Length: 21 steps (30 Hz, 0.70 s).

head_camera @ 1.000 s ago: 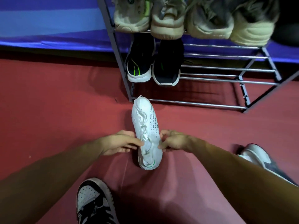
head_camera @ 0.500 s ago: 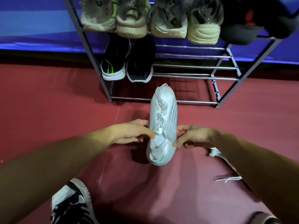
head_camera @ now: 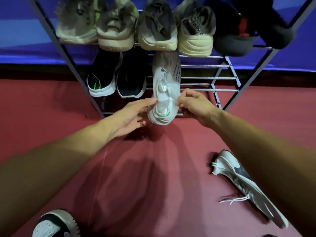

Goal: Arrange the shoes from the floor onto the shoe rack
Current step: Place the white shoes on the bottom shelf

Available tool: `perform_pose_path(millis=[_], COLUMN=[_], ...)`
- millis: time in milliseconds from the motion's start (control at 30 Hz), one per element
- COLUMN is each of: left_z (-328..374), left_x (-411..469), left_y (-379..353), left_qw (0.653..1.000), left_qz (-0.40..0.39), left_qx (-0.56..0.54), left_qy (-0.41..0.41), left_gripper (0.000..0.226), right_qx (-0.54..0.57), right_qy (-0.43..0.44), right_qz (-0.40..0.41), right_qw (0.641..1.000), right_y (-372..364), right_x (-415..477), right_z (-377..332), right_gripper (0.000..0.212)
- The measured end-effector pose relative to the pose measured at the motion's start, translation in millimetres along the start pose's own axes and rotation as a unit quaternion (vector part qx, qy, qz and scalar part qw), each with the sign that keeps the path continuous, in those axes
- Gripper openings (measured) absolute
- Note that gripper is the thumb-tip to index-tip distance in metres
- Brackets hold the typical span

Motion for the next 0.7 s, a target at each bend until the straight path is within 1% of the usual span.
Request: perform_pose_path(millis=[67,167,233,300,333,367,400,467,500,567,700], left_z=[1.4,4.1,2.1,-1.7,-2.9,-3.5,-3.3,-1.5,-0.8,0.9,2.3], left_x=[7.4,19.3,26.1,31.2,33.4,35.4,37.5,42.6,45.7,49.9,52.3], left_y=[-1.9,-5.3,-8.6,-12.3,-13.8,-15.0,-16.4,-17.8,-16.9,-15.4,-17.2], left_qw=[1.000,0.997,0.995,0.994,0.994,0.993,0.992,0.989,0.985,0.982,0.984], left_qz=[0.012,0.062,0.073,0.060,0.054,0.054,0.059,0.086,0.102,0.124,0.135], left_qx=[-0.019,-0.039,-0.058,-0.083,-0.093,-0.100,-0.105,-0.122,-0.134,-0.141,-0.113], left_qy=[0.002,0.015,0.033,0.040,0.036,0.032,0.032,0.027,0.023,0.019,0.035], left_gripper=[0.018,0.021,0.039,0.059,0.062,0.060,0.053,0.037,0.034,0.039,0.042], right_qx=[-0.004,-0.013,-0.008,-0.014,-0.020,-0.028,-0.038,-0.055,-0.054,-0.044,-0.049], right_qy=[0.011,0.030,0.036,0.056,0.069,0.078,0.083,0.080,0.072,0.050,0.033], right_qz=[0.040,0.087,0.108,0.150,0.175,0.197,0.214,0.239,0.250,0.266,0.249], right_qw=[0.999,0.996,0.993,0.987,0.982,0.977,0.973,0.966,0.964,0.962,0.967], right_y=[-1.2,-5.5,-11.6,-16.8,-18.5,-20.2,-22.0,-26.4,-28.8,-33.1,-30.5], right_x=[9.9,21.6,29.7,40.2,45.8,50.6,54.7,61.3,64.3,67.9,67.0], right_z=[-3.7,-10.9,-12.8,-12.5,-13.6,-15.5,-18.2,-22.8,-23.1,-20.4,-13.5], right_gripper=[0.027,0.019,0.019,0.016,0.012,0.007,0.008,0.021,0.026,0.032,0.027])
Point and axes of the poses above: each hand's wrist, its own x-axis towards the middle knuckle, its own y-axis out of the back of the hand, z = x × y, the point moved 2 cm from there along x, towards the middle knuckle, and after that the axes turned 5 degrees about y, right-handed, at the moved point
